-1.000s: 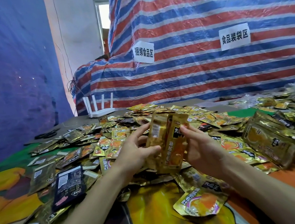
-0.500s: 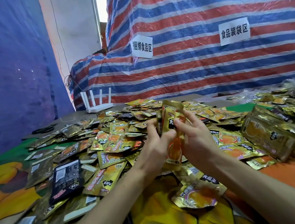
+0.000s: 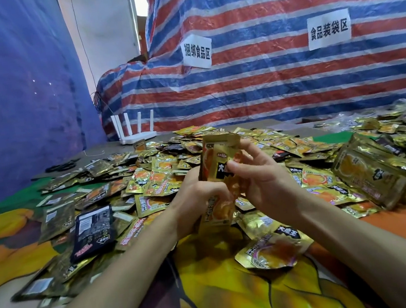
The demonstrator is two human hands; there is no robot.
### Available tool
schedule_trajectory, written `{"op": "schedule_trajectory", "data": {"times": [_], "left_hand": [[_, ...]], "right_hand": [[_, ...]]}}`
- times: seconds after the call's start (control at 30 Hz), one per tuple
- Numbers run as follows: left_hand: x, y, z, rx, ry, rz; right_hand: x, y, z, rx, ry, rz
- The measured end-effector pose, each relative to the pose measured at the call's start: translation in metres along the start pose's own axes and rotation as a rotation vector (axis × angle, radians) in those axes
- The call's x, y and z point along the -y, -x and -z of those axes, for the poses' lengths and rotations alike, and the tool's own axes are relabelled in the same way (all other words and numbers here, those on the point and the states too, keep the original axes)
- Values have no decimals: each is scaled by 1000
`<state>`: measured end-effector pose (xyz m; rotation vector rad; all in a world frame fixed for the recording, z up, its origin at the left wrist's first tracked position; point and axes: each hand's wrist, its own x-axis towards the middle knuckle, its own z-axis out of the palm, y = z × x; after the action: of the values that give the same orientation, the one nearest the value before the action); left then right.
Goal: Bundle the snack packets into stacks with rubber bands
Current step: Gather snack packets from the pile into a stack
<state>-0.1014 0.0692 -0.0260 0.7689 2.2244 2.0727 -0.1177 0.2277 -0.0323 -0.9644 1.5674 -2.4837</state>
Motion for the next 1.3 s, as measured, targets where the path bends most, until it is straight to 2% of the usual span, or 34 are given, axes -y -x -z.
{"op": "schedule_trajectory", "data": {"times": [0.1,0.17,0.3,0.37,0.43,0.57,0.63,0.7,0.77,0.87,1.0,1.07,1.17,1.3], "left_hand": [[4,-2,0,21,108,59],[5,-3,-1,33,85,93],[7,-4,-3,39,63,7],[7,-4,1,26,115,-22],[5,-4,7,9,138,27],[0,-5,18,-106,227,124],[0,-7,22,-190,277,92],[2,-9,26,-317,228,36],[6,-11,28,-366,196,-50],[7,-13,27,-370,204,-127],[9,-16,27,-385,238,-111],[10,-16,29,-426,242,-79],[9,-16,29,-464,230,-61],[4,-13,27,-460,246,-24]], "right_hand": [[0,1,6,-44,254,83],[1,3,7,-45,384,136],[-1,6,5,-21,654,249],[-3,6,7,-55,781,260],[-3,5,8,-67,899,256],[4,5,15,-142,982,239],[10,7,23,-1,1113,87],[13,11,25,203,1218,-126],[12,12,23,312,1264,-250],[12,10,16,354,1365,-256],[10,8,10,435,1571,-194],[7,9,8,450,1609,-187],[8,12,10,397,1540,-204],[7,14,14,283,1317,-211]]}}
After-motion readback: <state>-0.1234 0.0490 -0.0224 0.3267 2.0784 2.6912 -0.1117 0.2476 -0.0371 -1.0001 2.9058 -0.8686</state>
